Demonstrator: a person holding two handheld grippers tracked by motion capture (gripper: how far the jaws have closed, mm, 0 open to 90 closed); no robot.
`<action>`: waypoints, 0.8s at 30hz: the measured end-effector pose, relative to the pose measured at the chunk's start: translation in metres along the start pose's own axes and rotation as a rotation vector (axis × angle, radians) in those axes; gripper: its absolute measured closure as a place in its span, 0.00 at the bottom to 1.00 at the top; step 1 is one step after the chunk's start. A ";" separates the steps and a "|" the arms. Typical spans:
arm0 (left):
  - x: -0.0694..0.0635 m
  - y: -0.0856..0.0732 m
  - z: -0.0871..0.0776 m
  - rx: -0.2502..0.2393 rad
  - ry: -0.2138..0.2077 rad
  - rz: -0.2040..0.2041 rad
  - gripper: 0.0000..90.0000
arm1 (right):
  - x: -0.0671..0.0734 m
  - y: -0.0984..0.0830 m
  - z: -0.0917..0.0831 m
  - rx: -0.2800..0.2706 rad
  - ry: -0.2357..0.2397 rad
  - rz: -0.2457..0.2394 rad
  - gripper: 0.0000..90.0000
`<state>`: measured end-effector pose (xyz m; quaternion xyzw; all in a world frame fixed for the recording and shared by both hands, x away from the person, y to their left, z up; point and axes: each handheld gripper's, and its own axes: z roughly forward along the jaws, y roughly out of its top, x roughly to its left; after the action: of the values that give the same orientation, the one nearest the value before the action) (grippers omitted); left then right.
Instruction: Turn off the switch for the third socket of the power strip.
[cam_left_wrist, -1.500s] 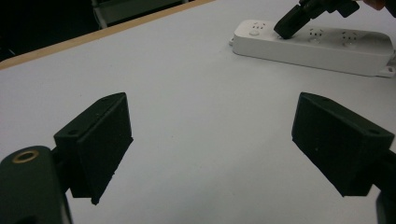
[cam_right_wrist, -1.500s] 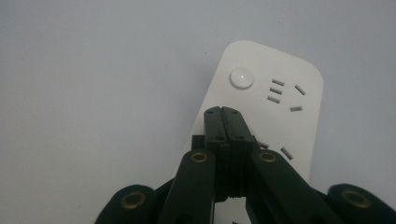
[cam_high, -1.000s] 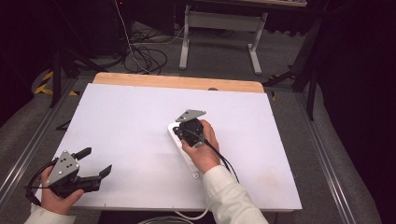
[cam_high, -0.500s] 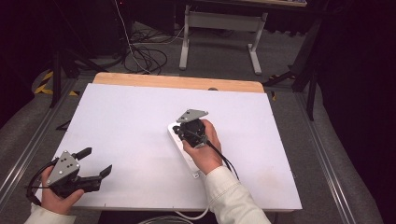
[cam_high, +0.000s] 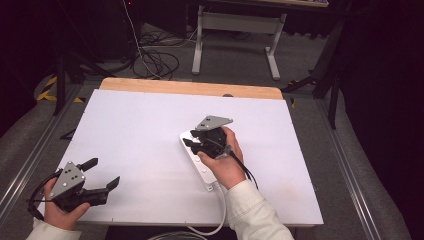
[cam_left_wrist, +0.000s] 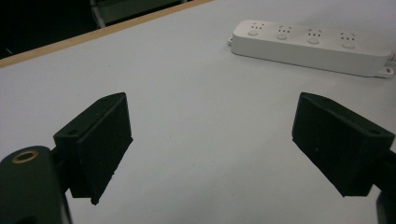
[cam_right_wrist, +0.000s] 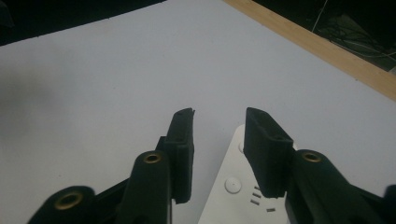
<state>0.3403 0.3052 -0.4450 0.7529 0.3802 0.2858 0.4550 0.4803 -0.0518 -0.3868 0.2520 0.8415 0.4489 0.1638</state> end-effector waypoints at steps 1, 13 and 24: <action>0.000 0.000 0.000 -0.001 -0.001 -0.005 0.14 | 0.000 0.000 0.000 0.000 0.000 0.000 0.67; 0.000 0.000 0.000 -0.001 0.002 -0.004 0.13 | -0.002 -0.008 -0.040 -0.045 0.009 -0.030 0.49; -0.001 0.000 0.000 -0.003 0.004 -0.007 0.13 | -0.013 -0.037 -0.071 -0.083 -0.025 0.014 0.41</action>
<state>0.3400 0.3047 -0.4452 0.7505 0.3832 0.2862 0.4561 0.4456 -0.1245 -0.3786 0.2565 0.8182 0.4816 0.1812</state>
